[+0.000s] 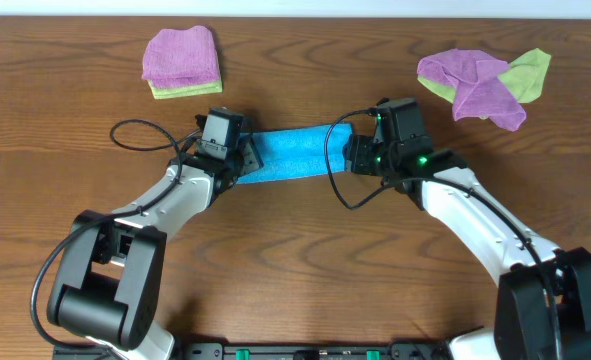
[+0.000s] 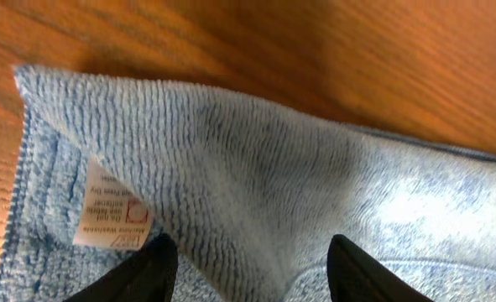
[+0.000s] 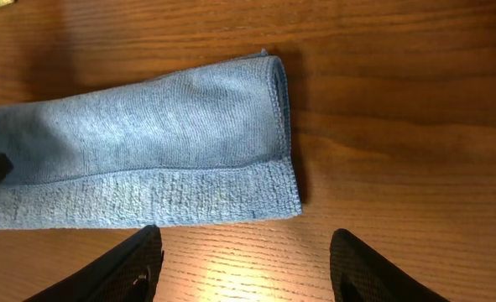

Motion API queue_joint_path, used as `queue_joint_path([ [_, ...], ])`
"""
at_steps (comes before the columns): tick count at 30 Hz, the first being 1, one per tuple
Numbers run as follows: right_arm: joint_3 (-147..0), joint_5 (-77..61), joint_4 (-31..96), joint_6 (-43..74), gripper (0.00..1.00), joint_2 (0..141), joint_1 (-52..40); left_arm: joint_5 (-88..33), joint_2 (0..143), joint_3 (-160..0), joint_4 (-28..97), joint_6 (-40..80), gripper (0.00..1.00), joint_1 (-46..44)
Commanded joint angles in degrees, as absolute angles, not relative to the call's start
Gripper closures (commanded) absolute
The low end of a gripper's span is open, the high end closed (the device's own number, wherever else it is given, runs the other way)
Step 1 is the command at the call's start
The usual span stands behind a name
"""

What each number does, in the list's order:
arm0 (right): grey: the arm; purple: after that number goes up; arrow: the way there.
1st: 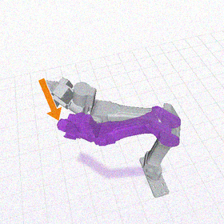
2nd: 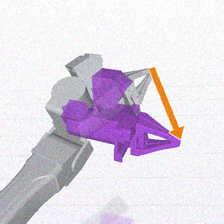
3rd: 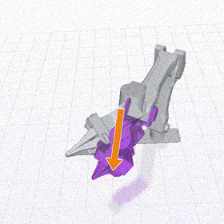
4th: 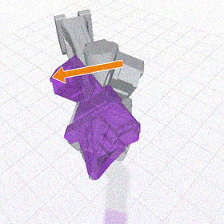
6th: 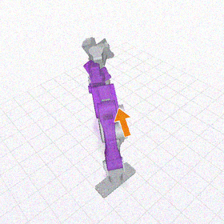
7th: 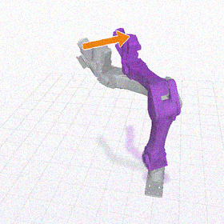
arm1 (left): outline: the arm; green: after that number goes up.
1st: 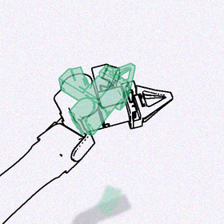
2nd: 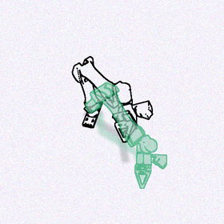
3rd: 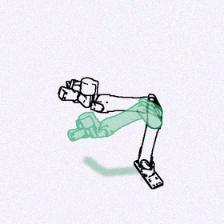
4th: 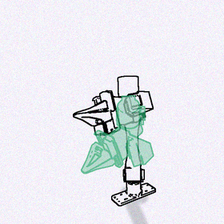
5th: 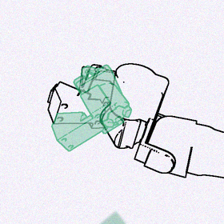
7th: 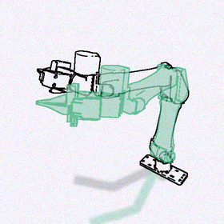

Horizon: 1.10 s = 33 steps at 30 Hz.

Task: Fold the cloth

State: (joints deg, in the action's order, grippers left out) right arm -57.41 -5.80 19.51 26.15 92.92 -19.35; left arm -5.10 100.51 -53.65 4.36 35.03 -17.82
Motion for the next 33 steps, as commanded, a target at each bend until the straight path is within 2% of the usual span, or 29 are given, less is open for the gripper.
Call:
queue_joint_path([
  [1, -57.5, -6.1, 19.7, 25.6, 0.36, 92.1, -19.5, -3.4, 99.9, -54.5, 4.1, 36.9, 0.43, -17.6],
  [7, -57.5, -6.1, 19.8, 25.6, 0.36, 92.1, -19.5, -7.1, 100.0, -54.5, 4.2, 40.3, 0.44, -17.7],
  [13, -57.5, -6.3, 19.8, 25.6, 0.36, 92.1, -19.5, -7.1, 100.0, -54.5, 4.0, 44.9, 0.44, -17.8],
  [24, -57.5, -6.8, 19.8, 25.6, 0.37, 92.1, -19.5, -3.9, 102.2, -54.5, 1.8, 45.5, 0.42, -19.6],
  [26, -57.5, -7.0, 20.0, 25.6, 0.37, 92.1, -19.5, -4.0, 103.1, -54.5, 0.9, 45.5, 0.50, -19.5],
  [30, -57.5, -6.9, 20.8, 25.5, 0.37, 92.1, -19.5, -4.1, 103.4, -54.5, 0.8, 44.4, 0.93, -19.5],
  [33, -57.5, -6.9, 21.3, 24.6, 0.37, 92.1, -19.5, -5.0, 103.0, -54.5, 0.8, 42.1, 0.94, -19.5],
])
